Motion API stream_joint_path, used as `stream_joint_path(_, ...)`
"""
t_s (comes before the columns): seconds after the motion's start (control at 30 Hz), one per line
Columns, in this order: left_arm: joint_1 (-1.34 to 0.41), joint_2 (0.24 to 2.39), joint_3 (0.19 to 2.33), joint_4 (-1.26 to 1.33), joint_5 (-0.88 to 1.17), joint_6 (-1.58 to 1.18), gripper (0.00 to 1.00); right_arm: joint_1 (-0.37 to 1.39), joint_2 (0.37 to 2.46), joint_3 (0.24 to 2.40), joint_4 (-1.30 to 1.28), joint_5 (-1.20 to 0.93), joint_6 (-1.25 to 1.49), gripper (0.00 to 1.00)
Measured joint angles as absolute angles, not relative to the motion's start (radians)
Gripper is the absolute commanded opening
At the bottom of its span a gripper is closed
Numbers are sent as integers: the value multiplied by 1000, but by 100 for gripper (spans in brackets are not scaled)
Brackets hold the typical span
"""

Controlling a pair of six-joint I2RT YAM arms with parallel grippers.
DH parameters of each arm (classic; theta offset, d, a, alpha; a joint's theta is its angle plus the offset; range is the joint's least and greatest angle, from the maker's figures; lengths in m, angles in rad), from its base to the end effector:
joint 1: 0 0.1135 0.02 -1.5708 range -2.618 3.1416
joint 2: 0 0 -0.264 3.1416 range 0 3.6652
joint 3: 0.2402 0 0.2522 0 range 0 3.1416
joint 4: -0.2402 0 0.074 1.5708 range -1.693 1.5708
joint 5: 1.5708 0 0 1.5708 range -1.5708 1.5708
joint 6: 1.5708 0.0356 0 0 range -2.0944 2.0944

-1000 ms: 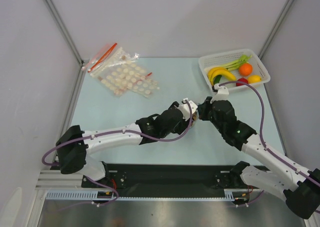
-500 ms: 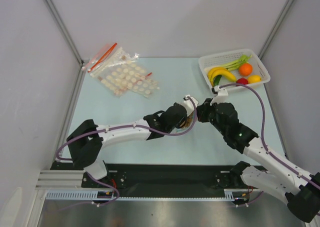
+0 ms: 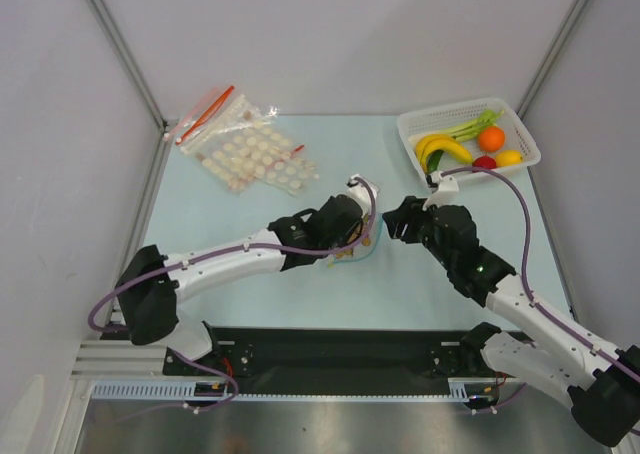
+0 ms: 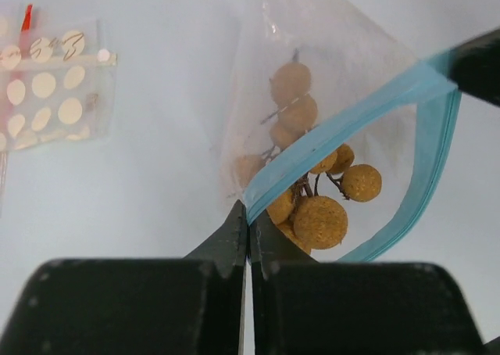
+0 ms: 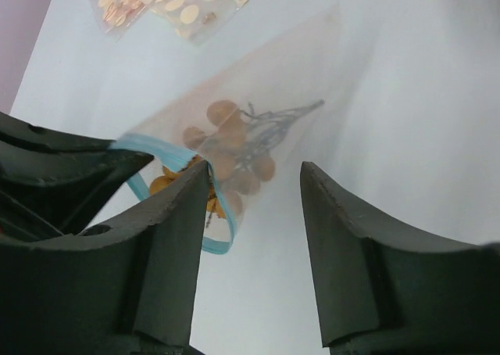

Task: Place the food in the zip-top bag and seal the zipper
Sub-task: Adjust the zipper on the food storage bag, then move the bin to the center of the board.

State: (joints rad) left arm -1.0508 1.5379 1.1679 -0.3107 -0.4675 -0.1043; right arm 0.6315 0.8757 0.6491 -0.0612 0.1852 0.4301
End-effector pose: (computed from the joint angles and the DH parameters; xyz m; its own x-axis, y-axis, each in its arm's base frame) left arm 0.1846 -0.2902 0.2781 -0.3735 0.4654 -0.8024 0.5649 0.8003 0.2012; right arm 0.1714 0.1173 0.2887 -0.3908 0.2220 -0.8933 -0.3023 0.8857 0.3523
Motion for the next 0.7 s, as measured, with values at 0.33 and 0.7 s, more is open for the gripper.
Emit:
stream_joint_path(0.33,-927,1462,1153,-376,-368,-212,0,548,850,641,-30,235,417,63)
stream_joint_path(0.7,-893,1356,1063,-303,-339,-285,0,187,1182,878,-81,307,472,58)
